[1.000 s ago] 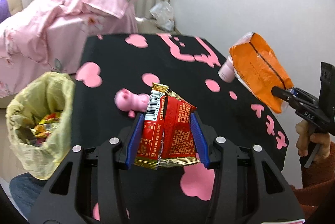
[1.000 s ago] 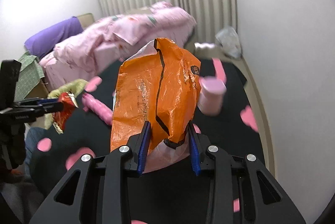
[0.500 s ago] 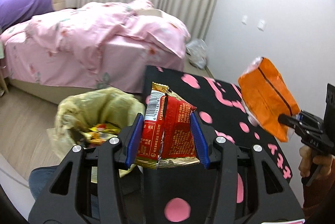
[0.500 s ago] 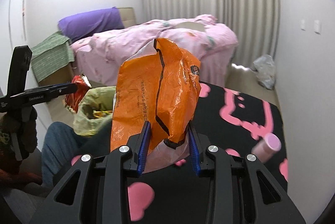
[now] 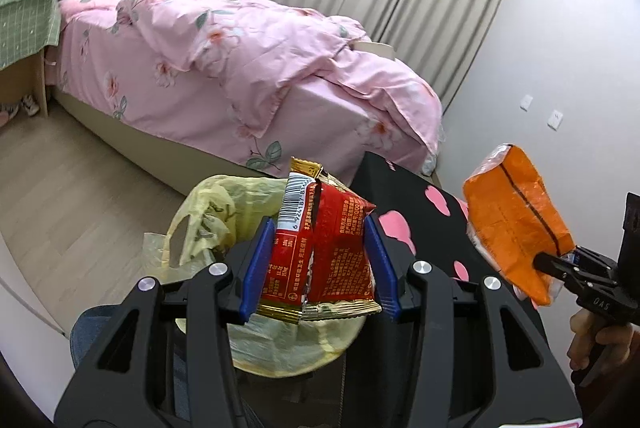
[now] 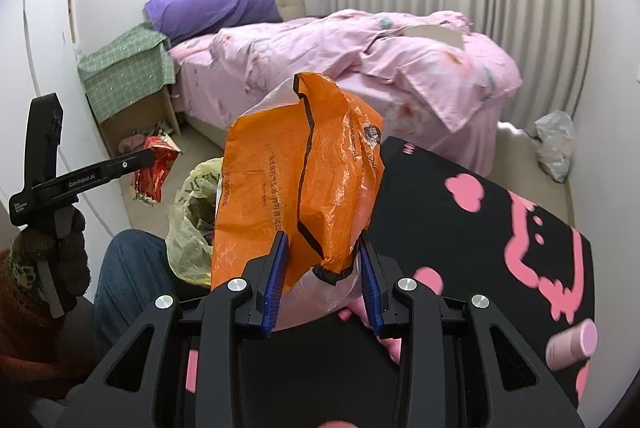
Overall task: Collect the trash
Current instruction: 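Lift both held items and carry them over the yellow-bagged bin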
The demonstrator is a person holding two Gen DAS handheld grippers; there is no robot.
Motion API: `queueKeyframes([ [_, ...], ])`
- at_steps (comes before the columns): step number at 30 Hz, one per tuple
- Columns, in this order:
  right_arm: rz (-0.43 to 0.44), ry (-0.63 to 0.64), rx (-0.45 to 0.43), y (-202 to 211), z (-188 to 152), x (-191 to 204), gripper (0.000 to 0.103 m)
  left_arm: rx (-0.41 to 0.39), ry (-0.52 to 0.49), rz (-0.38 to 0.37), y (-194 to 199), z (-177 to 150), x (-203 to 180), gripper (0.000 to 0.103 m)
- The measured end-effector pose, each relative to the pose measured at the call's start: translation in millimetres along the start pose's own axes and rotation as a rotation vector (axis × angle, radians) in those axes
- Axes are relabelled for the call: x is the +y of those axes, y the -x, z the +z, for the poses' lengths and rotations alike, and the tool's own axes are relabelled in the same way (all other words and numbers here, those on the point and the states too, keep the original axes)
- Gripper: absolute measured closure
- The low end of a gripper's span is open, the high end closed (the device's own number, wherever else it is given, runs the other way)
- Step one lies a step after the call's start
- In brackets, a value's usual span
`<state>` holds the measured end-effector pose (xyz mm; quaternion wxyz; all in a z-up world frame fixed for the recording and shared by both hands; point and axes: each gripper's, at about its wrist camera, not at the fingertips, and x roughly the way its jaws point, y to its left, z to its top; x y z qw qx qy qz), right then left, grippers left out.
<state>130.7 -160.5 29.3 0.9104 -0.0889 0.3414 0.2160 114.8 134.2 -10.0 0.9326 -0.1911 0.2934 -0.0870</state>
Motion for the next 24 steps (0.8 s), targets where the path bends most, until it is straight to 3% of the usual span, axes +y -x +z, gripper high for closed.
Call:
queueKeyframes([
  [5,0.022,0.065,0.056,-39.8,15.7,22.8,0.070,0.040,0.078,-0.013,-21.9,-6.4,25.3,0.059],
  [18,0.111,0.192,0.188,-145.1,33.2,63.7,0.070,0.024,0.072,0.023,-58.2,1.2,32.1,0.059],
  [24,0.163,0.218,0.223,-177.6,34.7,62.4,0.070,0.089,0.080,0.038,-99.6,-3.0,44.6,0.059],
])
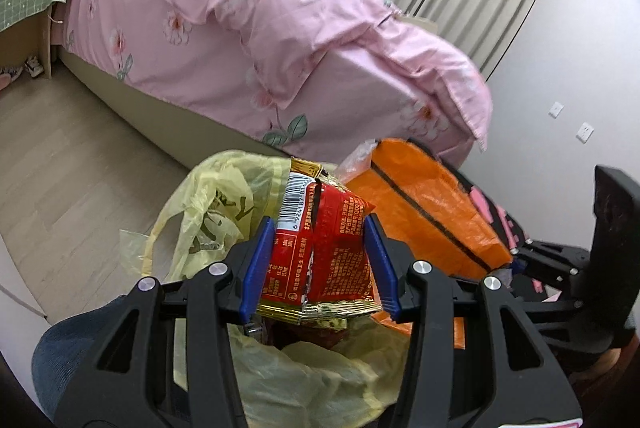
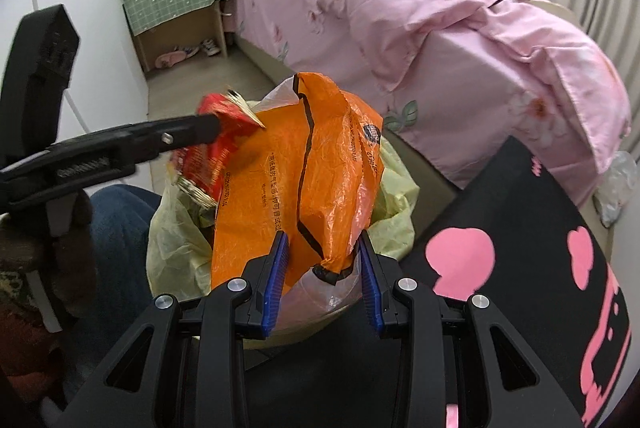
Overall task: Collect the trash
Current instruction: 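Lift both held items and carry them over the yellow-bagged bin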
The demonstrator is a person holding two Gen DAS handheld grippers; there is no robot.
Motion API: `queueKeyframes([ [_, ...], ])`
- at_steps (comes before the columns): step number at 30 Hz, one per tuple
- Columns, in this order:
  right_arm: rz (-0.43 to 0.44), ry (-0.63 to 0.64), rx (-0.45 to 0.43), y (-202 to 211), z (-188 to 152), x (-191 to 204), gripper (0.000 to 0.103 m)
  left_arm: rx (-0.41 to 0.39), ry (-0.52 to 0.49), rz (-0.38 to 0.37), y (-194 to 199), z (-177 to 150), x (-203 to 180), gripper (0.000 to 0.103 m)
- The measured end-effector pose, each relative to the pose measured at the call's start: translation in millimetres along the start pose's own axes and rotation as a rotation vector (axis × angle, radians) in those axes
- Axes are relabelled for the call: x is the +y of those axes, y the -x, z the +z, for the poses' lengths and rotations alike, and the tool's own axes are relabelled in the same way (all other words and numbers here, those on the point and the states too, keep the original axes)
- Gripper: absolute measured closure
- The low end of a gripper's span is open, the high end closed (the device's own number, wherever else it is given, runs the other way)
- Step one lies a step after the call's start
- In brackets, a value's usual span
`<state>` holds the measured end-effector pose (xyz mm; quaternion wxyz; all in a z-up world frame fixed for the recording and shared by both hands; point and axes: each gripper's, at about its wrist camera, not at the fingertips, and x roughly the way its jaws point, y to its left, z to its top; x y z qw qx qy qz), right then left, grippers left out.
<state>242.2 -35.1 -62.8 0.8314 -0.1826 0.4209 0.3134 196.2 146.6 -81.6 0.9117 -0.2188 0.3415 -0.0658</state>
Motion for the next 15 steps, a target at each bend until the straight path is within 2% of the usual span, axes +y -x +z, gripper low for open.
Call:
queueKeyframes([
  [4,0.052,-0.015,0.029,-18.3,4.2,-10.6,0.070,0.058,0.026,0.011,-24.4,-2.8,6.5,0.059],
  [7,0.106,-0.019,0.080,-41.3,6.4,-18.9,0.070,0.105,0.013,0.049,-39.0,-5.8,6.6,0.059],
  [11,0.127,-0.003,0.114,-59.5,12.1,-21.6,0.070,0.165,-0.011,0.117,-56.4,-10.2,7.5,0.059],
  [15,0.130,0.019,0.135,-68.9,12.7,-22.8,0.070,0.186,-0.009,0.139,-61.8,-11.1,11.4,0.059],
])
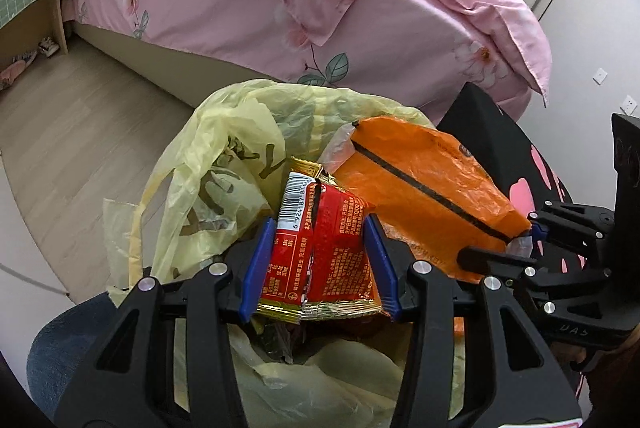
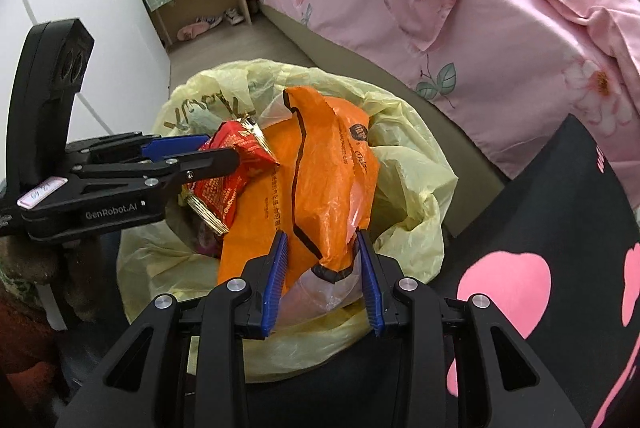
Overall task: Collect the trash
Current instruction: 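Lift both held items and carry them over the yellow-bagged bin, then lower the orange bag and red wrapper into the bin and open both grippers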
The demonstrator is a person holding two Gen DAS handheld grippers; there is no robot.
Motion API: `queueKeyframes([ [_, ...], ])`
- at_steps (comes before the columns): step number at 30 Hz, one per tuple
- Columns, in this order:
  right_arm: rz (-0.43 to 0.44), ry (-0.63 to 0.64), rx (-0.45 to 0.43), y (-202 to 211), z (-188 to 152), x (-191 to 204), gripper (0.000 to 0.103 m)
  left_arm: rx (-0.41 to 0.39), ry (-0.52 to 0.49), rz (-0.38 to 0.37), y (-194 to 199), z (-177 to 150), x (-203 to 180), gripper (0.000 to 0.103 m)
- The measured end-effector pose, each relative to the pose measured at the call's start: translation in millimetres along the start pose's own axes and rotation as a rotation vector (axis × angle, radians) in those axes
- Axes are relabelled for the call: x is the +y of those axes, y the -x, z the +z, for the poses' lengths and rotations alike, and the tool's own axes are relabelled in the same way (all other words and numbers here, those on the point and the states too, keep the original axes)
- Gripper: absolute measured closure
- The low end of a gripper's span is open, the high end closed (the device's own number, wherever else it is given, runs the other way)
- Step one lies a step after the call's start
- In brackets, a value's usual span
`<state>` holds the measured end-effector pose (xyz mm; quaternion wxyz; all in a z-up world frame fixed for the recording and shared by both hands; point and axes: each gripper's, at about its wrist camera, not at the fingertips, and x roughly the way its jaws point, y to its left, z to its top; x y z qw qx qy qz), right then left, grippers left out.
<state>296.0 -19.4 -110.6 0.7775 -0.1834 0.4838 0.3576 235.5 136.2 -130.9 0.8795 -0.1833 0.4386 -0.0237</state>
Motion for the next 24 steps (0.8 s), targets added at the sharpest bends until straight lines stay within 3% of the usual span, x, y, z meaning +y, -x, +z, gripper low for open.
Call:
queueKeyframes([
  [10,0.005,-0.034,-0.023,-1.6,-12.2,-4.4,0.068,-0.012,0.040,-0.071,7.5,4.7,2.5,0.057],
  [14,0.041,-0.061,-0.032,0.1,-15.5,-7.0,0.060,-0.030,0.062,-0.085,14.9,6.0,7.9,0.054],
  [20,0.036,-0.065,-0.083,13.0,-17.3,-3.7,0.047,-0.048,0.073,-0.124,23.7,7.3,6.5,0.045],
  [24,0.011,-0.035,-0.066,15.1,-16.6,2.0,0.038,-0.073,0.090,-0.136,33.5,12.0,7.1,0.039],
])
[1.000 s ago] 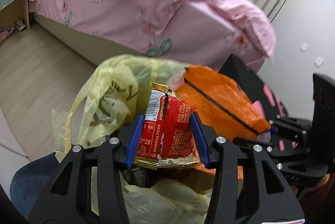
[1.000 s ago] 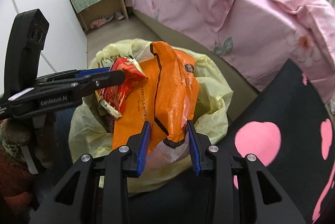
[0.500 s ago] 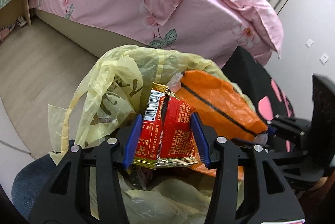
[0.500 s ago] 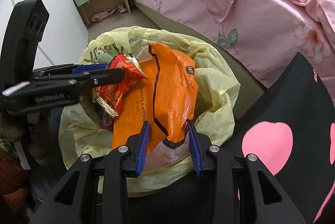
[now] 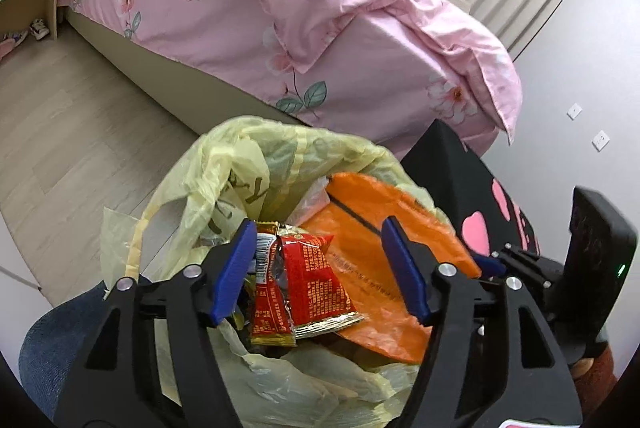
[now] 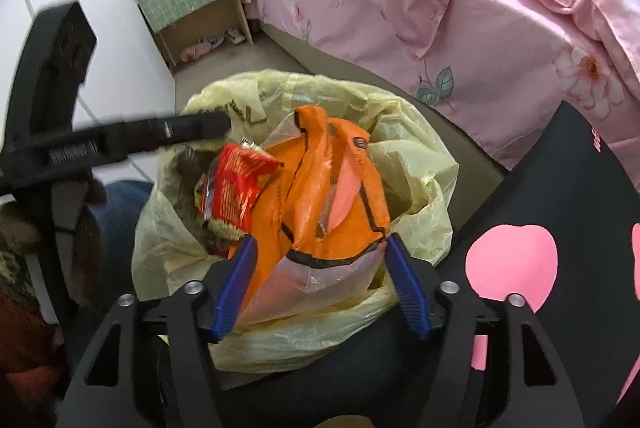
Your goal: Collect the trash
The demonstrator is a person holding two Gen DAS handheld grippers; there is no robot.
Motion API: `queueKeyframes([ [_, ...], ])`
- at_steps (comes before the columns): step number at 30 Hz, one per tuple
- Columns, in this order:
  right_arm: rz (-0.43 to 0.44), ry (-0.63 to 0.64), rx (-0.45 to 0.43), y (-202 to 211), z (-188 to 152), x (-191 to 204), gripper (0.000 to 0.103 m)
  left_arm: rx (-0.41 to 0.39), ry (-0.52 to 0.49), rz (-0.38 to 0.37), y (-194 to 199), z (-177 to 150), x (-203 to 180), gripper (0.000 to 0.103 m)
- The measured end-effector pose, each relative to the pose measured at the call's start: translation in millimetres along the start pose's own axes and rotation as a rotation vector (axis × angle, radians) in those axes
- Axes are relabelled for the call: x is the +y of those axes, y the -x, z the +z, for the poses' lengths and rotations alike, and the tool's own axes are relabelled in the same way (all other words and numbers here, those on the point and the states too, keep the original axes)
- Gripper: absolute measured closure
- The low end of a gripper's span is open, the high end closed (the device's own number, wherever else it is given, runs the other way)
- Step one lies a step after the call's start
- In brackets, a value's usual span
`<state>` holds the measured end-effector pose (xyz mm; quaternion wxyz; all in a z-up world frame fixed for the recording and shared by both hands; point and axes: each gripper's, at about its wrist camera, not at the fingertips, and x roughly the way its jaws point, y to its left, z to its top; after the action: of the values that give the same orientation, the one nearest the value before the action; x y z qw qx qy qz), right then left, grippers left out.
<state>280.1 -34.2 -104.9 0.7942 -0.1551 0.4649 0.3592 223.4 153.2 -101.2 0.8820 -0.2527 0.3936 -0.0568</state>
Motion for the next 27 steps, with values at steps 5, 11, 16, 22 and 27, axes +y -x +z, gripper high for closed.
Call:
queueKeyframes([
  [5,-0.049,-0.039,-0.101,23.8,-3.1,3.0,0.035,-0.066,-0.015,0.040,23.0,2.5,-9.4,0.030],
  [11,-0.101,-0.109,-0.242,70.4,-21.6,5.4,0.035,-0.158,-0.096,0.108,61.7,-7.2,-36.0,0.030],
  [16,-0.148,-0.164,-0.293,120.8,-56.8,16.0,0.035,-0.178,-0.218,0.122,95.8,-41.1,-74.7,0.030],
  [22,-0.252,-0.242,-0.373,186.6,-122.4,31.5,0.035,-0.166,-0.327,0.102,130.2,-90.9,-115.3,0.030],
  [27,-0.308,-0.357,-0.403,219.5,-167.9,45.3,0.035,-0.161,-0.331,0.187,150.9,-114.3,-128.9,0.030],
])
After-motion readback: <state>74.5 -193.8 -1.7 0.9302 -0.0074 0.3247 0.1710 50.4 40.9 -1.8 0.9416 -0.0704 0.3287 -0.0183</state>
